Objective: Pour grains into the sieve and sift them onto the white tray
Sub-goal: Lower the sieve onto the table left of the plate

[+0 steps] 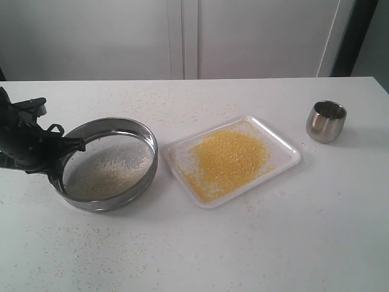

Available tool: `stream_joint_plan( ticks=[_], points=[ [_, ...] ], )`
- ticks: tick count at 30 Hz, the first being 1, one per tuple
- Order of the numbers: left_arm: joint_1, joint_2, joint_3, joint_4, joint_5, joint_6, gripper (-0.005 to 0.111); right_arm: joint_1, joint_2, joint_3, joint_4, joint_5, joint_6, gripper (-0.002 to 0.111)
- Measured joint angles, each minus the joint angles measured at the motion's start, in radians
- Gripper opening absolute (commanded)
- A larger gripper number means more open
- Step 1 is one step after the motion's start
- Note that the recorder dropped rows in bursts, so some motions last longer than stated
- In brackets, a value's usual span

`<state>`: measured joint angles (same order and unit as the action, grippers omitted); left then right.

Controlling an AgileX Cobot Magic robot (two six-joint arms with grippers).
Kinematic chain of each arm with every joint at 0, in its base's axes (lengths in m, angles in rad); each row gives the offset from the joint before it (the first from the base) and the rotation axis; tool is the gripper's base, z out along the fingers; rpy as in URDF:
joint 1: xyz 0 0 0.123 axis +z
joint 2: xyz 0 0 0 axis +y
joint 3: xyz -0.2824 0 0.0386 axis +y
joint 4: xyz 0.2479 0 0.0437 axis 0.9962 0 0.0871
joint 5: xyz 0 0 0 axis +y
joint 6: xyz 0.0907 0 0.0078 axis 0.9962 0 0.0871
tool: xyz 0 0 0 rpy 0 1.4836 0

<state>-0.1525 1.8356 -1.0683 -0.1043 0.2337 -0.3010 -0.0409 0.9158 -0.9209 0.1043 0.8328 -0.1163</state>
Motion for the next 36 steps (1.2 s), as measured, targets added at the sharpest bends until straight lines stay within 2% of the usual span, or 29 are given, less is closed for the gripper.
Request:
stream_joint_plan(
  ticks=[15,18,23,26,36],
  points=[
    [0.000,0.000,0.000,0.022,0.000,-0.004,0.000,0.000,0.000,0.000,0.000,0.000,0.000,0.000],
    [0.000,0.000,0.000,0.022,0.000,-0.004,0.008,0.000,0.000,0.000,0.000,0.000,0.000,0.000],
    [0.000,0.000,0.000,0.024,-0.005,-0.004,0.035,0.000,0.000,0.000,0.000,0.000,0.000,0.000],
    [0.000,-0.002,0.000,0.032,-0.007,-0.004,0.044,0.000,0.000,0.000,0.000,0.000,0.000,0.000],
    [0.000,-0.002,0.000,0.045,-0.009,-0.004,0.047,0.000,0.000,0.000,0.000,0.000,0.000,0.000]
  ],
)
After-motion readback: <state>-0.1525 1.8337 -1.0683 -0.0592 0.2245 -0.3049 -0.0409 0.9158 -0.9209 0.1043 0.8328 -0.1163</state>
